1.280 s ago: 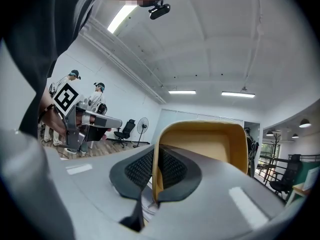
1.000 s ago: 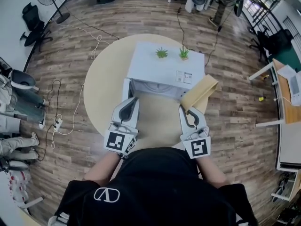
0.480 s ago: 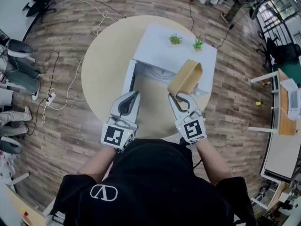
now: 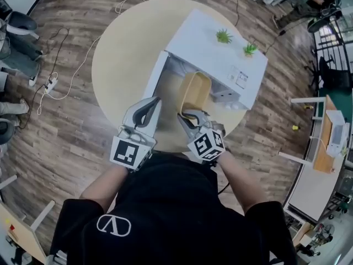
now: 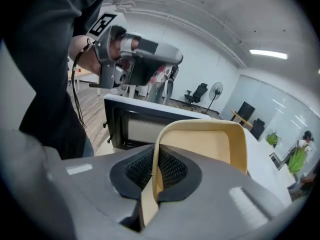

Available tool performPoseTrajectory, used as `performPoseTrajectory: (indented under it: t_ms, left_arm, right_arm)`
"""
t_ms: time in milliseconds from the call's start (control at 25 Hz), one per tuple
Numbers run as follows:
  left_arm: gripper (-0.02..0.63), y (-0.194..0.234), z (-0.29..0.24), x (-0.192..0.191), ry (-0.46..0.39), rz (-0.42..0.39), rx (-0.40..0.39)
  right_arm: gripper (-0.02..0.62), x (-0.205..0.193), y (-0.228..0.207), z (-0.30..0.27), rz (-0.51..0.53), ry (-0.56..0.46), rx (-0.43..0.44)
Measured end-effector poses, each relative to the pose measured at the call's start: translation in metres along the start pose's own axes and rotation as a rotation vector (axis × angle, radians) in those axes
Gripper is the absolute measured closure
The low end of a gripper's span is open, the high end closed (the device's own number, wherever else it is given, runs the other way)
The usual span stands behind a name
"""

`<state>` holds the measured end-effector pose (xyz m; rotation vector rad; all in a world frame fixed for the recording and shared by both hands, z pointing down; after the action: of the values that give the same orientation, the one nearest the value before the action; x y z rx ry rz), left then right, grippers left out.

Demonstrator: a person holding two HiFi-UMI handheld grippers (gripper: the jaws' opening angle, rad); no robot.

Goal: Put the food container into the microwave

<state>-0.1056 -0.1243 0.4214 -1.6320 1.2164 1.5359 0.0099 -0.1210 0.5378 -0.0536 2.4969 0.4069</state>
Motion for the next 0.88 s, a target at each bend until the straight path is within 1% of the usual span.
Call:
performPoseTrajectory:
  t_ms: [80, 240, 360, 560, 800, 880]
  left_arm:
    - [0.606, 0.003, 0.0, -0.008, 0.04, 0.014, 0.004]
    - [0.606, 0.006, 0.002, -0.015, 0.058, 0.031, 0.021]
    - [0.606, 0.006, 0.004, -0.02, 0.074, 0.037, 0.029]
    - [0.606, 0.001, 0.006, -0.034, 0.111, 0.052, 0.028]
    - [0.606, -0.002, 0.014, -0.049, 0.155, 0.073, 0.036]
    - [0.606, -0.004, 0.016, -0.054, 0.169, 0.078, 0.034]
  right_arm:
    - [0.583, -0.012, 0.004, -0.019, 0.01, 0.045, 0.048]
    - [0.583, -0.037, 0.004, -0.053, 0.038, 0.144, 0.12]
    - [0.584, -0.055, -0.008, -0.079, 0.039, 0.206, 0.141]
    - [0.584, -0.082, -0.045, -0.115, 0.018, 0.269, 0.099]
    - [0.584, -0.098, -0.095, -0.141, -0.003, 0.321, -0.004]
    - [0.584, -0.1, -0.11, -0.146, -0.004, 0.339, -0.051]
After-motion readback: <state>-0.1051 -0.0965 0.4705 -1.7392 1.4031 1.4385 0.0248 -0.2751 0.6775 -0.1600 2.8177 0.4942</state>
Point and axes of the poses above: the fingertips, and each gripper's own axes: z backward along the fingers, y to its left, x out of its top, the point moved 3 cm from there along z, backward along the fingers, and after that the axes turned 9 degrees about y, right-handed, at the moved point
